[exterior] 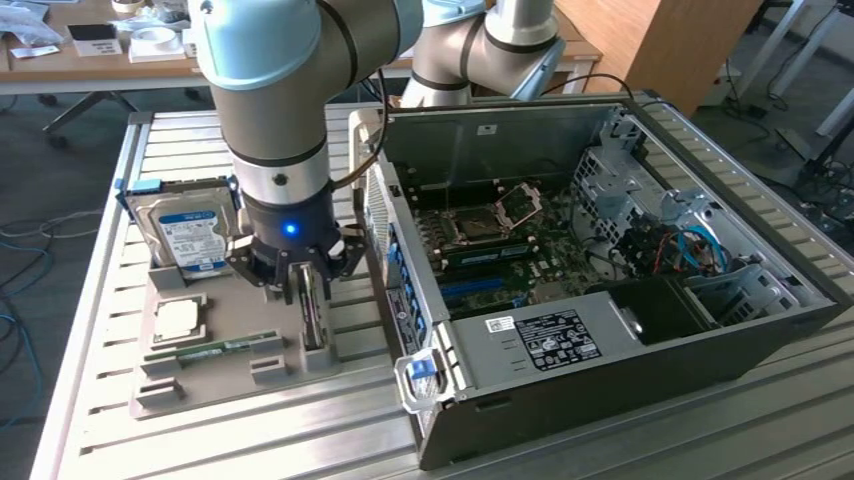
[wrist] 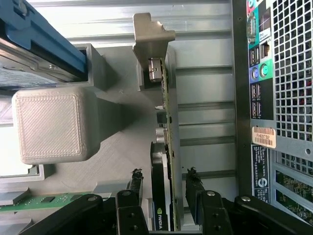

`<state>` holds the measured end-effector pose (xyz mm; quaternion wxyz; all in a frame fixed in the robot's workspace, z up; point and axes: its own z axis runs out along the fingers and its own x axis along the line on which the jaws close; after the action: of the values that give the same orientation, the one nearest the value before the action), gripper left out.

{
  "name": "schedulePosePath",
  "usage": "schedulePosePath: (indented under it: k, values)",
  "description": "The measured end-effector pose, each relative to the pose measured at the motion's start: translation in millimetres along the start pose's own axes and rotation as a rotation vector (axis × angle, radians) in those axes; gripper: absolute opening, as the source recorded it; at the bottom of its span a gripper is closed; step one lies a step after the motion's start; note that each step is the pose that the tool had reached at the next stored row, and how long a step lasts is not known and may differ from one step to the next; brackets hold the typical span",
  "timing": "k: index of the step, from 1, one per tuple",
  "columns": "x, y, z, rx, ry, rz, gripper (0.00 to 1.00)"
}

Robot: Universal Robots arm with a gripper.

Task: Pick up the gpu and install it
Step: 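Pick up the gpu and move the gpu toward the slot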

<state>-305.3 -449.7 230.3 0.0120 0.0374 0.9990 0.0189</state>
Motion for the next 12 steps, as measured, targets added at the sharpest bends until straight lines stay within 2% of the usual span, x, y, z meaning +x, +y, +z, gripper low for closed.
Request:
schedulePosePath:
  k: [6,7,12]
  values:
    - [0.0,0.0,0.0,0.0000,0.0000,0.000,0.47]
    - [0.1,0.0,0.0,0.0001,0.0000,0.000,0.40]
    - [0.0,0.0,0.0,0.0000,0.0000,0.000,0.40]
